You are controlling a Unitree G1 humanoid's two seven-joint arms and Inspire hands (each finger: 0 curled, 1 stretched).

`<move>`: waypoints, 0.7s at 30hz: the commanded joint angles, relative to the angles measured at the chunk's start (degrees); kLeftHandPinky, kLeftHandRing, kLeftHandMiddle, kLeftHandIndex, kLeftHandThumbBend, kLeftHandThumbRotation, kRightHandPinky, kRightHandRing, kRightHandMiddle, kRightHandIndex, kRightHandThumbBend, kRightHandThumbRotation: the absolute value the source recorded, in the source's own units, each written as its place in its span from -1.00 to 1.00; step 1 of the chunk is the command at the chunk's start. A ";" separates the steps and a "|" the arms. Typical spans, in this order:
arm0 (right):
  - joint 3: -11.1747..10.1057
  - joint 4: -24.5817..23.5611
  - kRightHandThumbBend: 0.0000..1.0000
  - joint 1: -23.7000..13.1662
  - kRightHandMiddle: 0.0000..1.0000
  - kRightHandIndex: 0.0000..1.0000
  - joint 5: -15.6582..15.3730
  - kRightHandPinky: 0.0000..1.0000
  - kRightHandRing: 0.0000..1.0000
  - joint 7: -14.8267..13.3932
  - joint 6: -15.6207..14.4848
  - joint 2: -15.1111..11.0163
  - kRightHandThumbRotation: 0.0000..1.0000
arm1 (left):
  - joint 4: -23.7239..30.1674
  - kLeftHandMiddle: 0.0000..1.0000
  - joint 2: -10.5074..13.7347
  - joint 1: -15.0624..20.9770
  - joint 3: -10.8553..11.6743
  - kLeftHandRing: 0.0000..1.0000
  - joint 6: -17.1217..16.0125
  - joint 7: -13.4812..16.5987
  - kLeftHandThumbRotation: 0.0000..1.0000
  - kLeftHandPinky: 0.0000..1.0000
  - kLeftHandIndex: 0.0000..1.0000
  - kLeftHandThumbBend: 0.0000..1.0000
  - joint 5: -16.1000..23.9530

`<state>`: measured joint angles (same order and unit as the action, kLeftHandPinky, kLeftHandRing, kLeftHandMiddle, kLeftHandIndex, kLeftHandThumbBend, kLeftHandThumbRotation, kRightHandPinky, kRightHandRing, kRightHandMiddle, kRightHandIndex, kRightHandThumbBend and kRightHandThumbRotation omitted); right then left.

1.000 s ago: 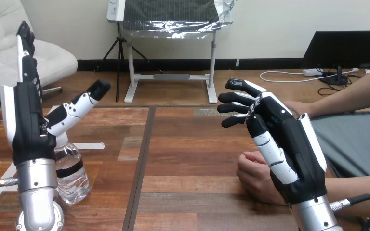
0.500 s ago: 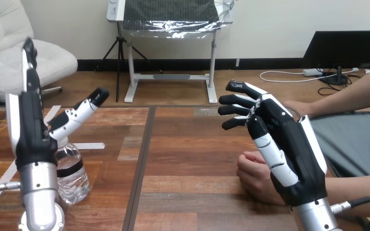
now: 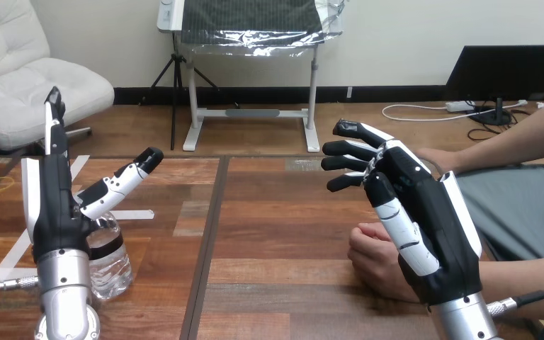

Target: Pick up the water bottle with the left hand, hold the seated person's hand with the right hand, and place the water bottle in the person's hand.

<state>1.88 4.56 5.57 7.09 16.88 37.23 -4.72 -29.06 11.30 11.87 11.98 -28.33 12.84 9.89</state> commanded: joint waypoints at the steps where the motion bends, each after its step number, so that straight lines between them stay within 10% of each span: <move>1: 0.11 -2.70 0.21 -1.78 0.48 0.59 0.84 0.17 0.41 -0.09 0.03 0.10 0.52 | -2.73 1.00 2.10 5.36 -0.89 1.00 0.26 1.22 -0.31 1.00 1.00 1.00 1.40; 21: -0.05 -2.70 0.11 -1.64 0.48 0.59 0.91 0.18 0.41 0.05 0.41 0.10 0.49 | -8.69 1.00 3.68 7.41 -1.57 1.00 -0.10 5.10 -0.33 1.00 1.00 0.97 3.06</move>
<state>1.88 3.83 5.57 7.20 17.08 37.21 -4.74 -36.88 13.08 15.06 11.46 -28.03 17.46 12.15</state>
